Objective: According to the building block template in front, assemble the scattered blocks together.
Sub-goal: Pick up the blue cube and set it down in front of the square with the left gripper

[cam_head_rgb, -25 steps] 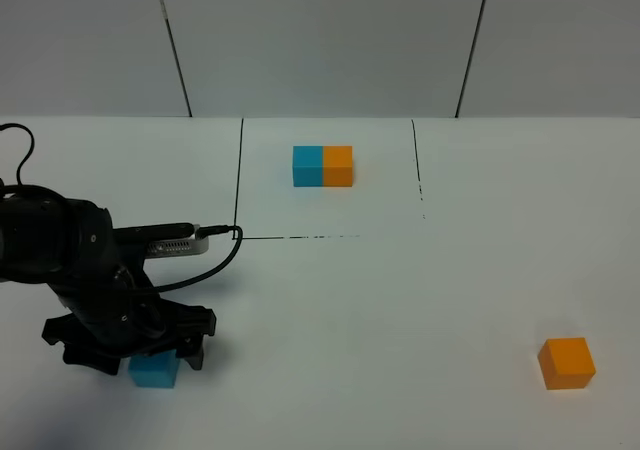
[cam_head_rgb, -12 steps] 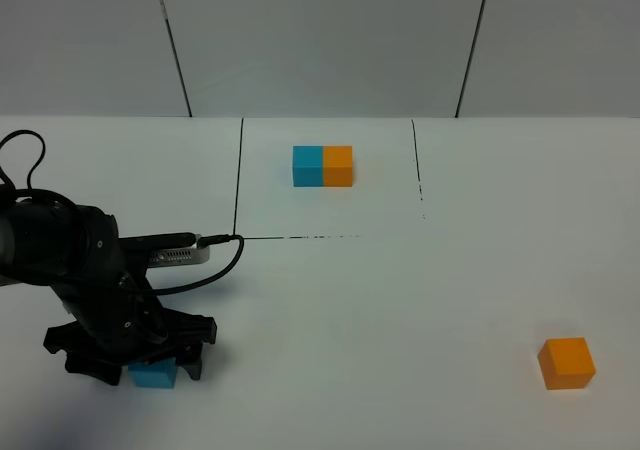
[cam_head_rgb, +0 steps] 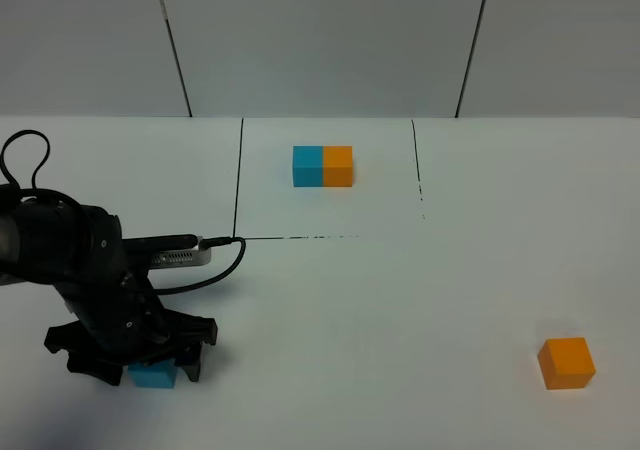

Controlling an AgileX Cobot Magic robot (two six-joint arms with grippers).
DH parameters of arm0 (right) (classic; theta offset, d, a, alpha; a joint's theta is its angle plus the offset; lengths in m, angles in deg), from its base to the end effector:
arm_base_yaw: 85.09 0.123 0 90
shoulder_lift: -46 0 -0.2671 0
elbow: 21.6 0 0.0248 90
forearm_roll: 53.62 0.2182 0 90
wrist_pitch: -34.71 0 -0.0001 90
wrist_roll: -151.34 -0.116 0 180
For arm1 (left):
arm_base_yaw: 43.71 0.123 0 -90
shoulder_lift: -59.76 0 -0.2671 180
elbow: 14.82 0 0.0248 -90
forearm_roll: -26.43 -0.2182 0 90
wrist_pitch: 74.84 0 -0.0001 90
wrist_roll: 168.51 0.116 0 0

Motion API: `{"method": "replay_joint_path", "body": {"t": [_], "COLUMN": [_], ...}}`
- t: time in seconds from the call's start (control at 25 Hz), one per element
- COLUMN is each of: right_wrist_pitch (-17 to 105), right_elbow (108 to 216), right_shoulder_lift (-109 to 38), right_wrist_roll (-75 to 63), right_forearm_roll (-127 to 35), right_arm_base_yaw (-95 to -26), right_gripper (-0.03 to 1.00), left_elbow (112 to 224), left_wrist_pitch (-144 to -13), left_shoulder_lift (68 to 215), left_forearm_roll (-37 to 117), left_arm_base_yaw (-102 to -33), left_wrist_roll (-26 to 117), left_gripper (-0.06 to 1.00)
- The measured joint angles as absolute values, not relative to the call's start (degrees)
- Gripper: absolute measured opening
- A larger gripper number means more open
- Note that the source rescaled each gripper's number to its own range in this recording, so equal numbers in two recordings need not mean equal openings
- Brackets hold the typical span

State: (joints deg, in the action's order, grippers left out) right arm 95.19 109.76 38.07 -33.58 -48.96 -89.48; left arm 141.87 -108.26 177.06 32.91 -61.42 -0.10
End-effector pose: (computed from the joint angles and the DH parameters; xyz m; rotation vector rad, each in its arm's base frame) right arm 0.0076 0.0076 0.2482 0.1624 2.0353 0.1031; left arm 0.2764 -0.0958 0.0923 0.0239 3.0547 -0.1396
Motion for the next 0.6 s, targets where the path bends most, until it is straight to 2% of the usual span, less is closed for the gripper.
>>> {"method": "replay_joint_path", "body": {"t": [0.16, 0.28, 0.44, 0.6], "right_wrist_pitch": [95.19, 95.19, 95.19, 95.19], "right_elbow": [109.76, 109.76, 109.76, 109.76], "right_shoulder_lift": [38.07, 38.07, 38.07, 38.07], "right_wrist_roll": [-33.58, -33.58, -33.58, -33.58], "right_forearm_roll": [-48.96, -48.96, -48.96, -48.96], "right_arm_base_yaw": [-89.48, -89.48, -89.48, -89.48], "right_gripper": [0.71, 0.71, 0.71, 0.71], "left_elbow": [142.15, 142.22, 142.22, 142.22], "left_wrist_pitch": [-108.71, -108.83, -109.21, -109.79], "left_shoulder_lift": [177.41, 177.41, 177.45, 177.47], "left_forearm_roll": [32.72, 32.57, 31.49, 30.68], "left_arm_base_yaw": [-61.42, -61.42, -61.42, -61.35], "left_wrist_roll": [-0.30, -0.32, -0.41, -0.41], "left_gripper": [0.68, 0.63, 0.46, 0.22]}}
